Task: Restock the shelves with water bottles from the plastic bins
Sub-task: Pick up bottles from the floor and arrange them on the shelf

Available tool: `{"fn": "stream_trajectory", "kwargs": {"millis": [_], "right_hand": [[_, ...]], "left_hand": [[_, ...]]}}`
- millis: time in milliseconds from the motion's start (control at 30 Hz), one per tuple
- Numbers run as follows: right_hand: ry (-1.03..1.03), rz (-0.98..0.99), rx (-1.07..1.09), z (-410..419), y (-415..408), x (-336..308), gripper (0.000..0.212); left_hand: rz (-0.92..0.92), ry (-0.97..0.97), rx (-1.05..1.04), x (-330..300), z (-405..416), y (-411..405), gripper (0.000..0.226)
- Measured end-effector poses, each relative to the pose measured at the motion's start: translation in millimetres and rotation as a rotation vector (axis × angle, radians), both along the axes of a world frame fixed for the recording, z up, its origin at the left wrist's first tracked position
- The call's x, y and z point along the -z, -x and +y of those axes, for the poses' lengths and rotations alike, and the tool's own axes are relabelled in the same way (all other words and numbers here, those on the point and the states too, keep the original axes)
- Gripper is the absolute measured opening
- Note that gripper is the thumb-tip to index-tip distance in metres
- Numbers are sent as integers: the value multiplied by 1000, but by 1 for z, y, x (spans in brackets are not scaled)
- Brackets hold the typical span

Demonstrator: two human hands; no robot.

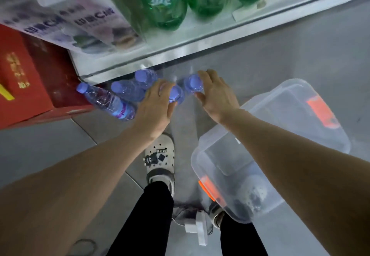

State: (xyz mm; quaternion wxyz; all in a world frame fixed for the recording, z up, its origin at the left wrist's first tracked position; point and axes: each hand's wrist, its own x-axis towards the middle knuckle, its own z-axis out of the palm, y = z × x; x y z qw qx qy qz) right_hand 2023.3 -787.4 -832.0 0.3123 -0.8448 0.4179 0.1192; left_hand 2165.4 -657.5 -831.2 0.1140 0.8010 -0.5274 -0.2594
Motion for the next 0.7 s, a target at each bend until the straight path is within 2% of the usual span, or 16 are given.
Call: {"fn": "stream_trajectory", "kwargs": {"millis": [200,300,367,467,567,700], "right_hand": [[-69,-106,73,2,-6,35,36],[-112,-162,99,1,-1,35,29],[-128,-150,106,-6,4,26,26],[-152,-153,141,-19,18,-8,26],[-194,-190,170,-32,42,-68,30],[-287,-231,270,-51,74,-178,31]], "left_hand": [[41,43,60,27,-1,-5,34],[48,60,37,24,-6,-5,29],[81,2,-2,14,-13,-3,31],[90,-231,-71,-4,-21,1,51],[129,-432,-121,-43,-28,9,73],[277,-454,-105,-142,-47,40,81]]}}
